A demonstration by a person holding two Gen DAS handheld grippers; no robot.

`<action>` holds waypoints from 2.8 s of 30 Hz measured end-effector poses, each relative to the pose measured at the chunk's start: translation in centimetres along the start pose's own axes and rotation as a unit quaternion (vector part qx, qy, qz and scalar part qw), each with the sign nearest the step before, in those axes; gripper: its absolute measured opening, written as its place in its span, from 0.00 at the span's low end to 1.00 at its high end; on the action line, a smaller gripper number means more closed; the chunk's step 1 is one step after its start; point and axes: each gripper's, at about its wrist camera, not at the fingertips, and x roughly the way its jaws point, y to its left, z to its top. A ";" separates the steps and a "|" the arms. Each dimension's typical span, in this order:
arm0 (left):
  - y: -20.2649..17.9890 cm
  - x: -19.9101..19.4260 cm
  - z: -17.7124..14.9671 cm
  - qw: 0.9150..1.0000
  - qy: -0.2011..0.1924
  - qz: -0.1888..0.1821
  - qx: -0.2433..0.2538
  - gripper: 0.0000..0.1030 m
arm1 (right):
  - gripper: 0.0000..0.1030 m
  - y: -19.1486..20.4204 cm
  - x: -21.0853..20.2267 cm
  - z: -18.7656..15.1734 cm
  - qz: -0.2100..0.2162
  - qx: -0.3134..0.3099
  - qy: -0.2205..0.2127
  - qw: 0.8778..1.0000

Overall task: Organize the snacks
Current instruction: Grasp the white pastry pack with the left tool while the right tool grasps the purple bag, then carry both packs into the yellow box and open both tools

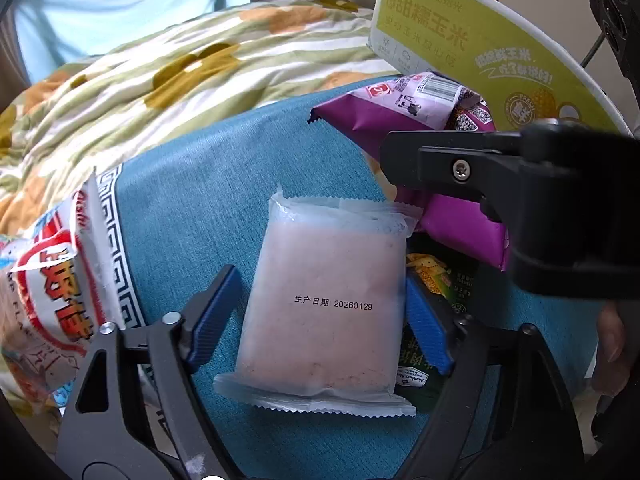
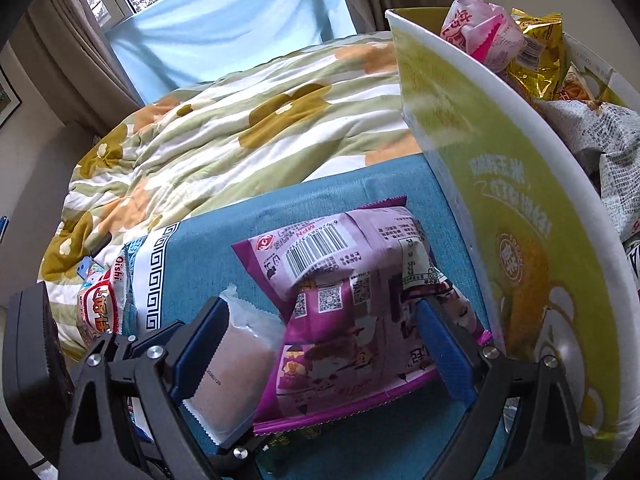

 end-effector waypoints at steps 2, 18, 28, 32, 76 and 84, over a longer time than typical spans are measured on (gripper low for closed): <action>0.0 -0.1 -0.1 1.000 -0.005 0.004 0.004 0.62 | 0.91 0.1 0.3 0.0 -0.004 -0.003 0.003 1.000; 2.4 -1.8 -2.6 0.999 0.012 0.022 -0.020 0.60 | 0.91 0.8 2.6 0.7 -0.027 -0.044 0.020 0.998; 2.2 -2.2 -3.3 0.999 0.013 0.025 -0.024 0.59 | 0.63 2.2 2.8 1.3 -0.058 -0.123 0.004 0.991; 2.0 -2.7 -3.7 0.999 0.016 0.022 -0.029 0.58 | 0.55 2.2 2.4 1.2 -0.057 -0.125 -0.007 0.990; -9.3 -24.8 5.5 0.986 -0.160 0.045 -0.017 0.58 | 0.30 -2.4 -23.4 1.2 0.081 -0.063 -0.179 0.978; -17.8 -20.4 11.5 0.987 -0.153 0.017 -0.036 0.58 | 0.30 -11.0 -27.0 3.7 0.071 -0.063 -0.189 0.977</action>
